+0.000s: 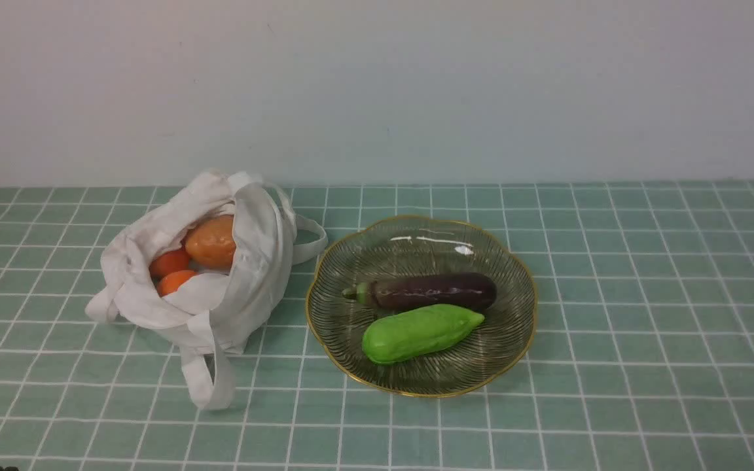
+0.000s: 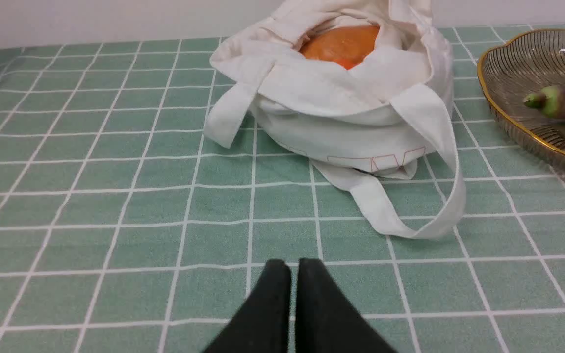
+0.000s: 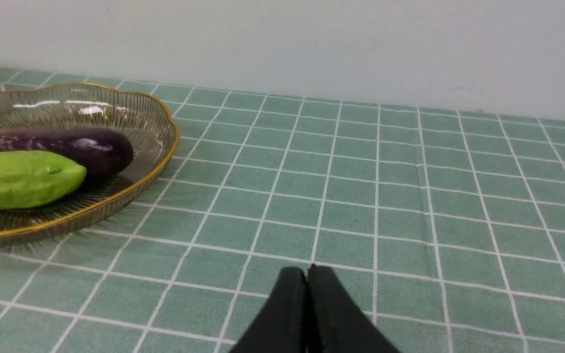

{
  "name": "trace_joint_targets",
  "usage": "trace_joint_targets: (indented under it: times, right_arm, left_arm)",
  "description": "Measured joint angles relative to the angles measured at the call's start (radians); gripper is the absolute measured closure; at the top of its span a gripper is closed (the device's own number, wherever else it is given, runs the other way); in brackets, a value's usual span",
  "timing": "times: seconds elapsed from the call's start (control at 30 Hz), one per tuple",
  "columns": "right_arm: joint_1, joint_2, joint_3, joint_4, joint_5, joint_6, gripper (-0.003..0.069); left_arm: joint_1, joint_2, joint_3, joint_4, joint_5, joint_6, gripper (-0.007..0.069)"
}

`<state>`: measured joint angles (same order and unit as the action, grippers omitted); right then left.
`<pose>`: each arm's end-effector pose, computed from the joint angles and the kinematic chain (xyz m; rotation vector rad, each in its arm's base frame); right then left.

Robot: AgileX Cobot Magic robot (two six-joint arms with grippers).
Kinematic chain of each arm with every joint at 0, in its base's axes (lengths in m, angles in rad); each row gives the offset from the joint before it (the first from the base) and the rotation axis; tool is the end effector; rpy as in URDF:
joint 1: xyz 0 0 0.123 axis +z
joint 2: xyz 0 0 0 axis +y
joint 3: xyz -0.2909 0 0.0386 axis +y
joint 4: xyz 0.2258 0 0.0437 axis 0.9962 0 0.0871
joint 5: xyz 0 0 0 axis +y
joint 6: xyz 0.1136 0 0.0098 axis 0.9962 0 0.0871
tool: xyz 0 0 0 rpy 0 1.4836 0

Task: Take vegetables from cloth bag on blue coffee tablecloth place on plate.
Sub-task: 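Reach into the cloth bag and grasp the potato inside with the left gripper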

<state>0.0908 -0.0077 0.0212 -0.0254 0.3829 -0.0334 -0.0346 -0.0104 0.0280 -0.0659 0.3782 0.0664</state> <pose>0.0437 0.0029 0.1652 -0.1323 1.8752 0.0143 0.0437 -0.0043 0.1636 0.0540 1.8780 -0.0431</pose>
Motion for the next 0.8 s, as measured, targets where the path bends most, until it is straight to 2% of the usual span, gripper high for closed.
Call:
trace_joint_targets:
  times: [0.6, 0.67, 0.77, 0.8]
  right_arm:
    - [0.0, 0.0, 0.0, 0.0, 0.0, 0.0, 0.0673]
    - [0.0, 0.0, 0.0, 0.0, 0.0, 0.0, 0.0673]
    - [0.0, 0.0, 0.0, 0.0, 0.0, 0.0, 0.0673]
    - [0.0, 0.0, 0.0, 0.0, 0.0, 0.0, 0.0673]
  left_arm:
    - [0.0, 0.0, 0.0, -0.014, 0.0, -0.001, 0.0622]
    - [0.0, 0.0, 0.0, -0.081, 0.0, -0.024, 0.0622]
    - [0.0, 0.0, 0.0, -0.247, 0.005, -0.109, 0.0622]
    - [0.0, 0.0, 0.0, -0.357, 0.007, -0.164, 0.0622]
